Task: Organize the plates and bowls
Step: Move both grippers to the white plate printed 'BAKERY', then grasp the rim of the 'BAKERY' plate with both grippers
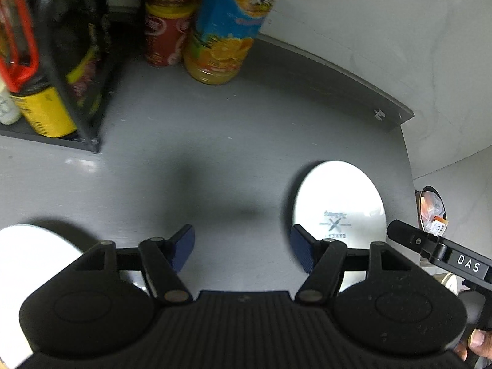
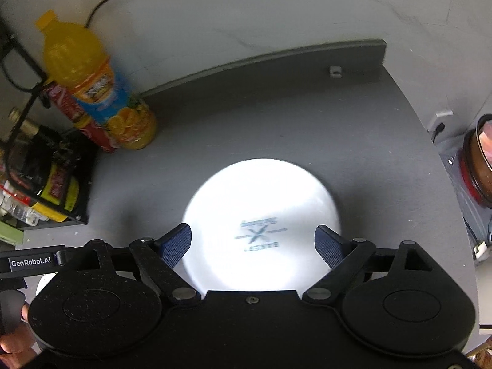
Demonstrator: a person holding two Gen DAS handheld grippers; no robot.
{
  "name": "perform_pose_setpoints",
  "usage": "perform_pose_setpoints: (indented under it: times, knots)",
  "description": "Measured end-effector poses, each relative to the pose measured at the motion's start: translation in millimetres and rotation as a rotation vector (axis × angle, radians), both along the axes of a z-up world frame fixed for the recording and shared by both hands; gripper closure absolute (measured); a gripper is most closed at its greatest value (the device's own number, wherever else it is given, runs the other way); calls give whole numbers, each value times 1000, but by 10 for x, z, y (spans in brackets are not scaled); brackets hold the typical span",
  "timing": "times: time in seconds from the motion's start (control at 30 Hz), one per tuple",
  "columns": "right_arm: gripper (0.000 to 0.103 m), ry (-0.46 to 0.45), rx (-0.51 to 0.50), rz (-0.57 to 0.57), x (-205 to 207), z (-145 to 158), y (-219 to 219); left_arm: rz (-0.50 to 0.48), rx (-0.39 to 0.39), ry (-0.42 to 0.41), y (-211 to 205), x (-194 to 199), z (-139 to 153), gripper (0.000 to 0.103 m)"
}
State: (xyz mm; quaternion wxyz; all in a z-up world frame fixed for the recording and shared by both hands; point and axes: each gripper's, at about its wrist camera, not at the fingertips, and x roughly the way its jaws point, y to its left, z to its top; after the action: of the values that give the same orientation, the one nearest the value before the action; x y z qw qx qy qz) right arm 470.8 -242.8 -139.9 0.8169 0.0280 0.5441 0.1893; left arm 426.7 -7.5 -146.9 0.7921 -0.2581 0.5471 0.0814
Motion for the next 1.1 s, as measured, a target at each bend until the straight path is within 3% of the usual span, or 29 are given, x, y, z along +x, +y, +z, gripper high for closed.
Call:
perform_pose_setpoints:
  times: [0.37, 0.7, 1.1]
  knots:
    - [17, 91, -16, -44, 341, -251, -302, 52, -68, 37, -257, 210, -308, 36]
    - [48, 197, -50, -3, 608, -613, -301, 124, -138, 69, -386, 316, -658, 41]
    - [68, 254, -63, 50, 806, -833, -222, 178, -208, 85, -423, 451, -881, 63]
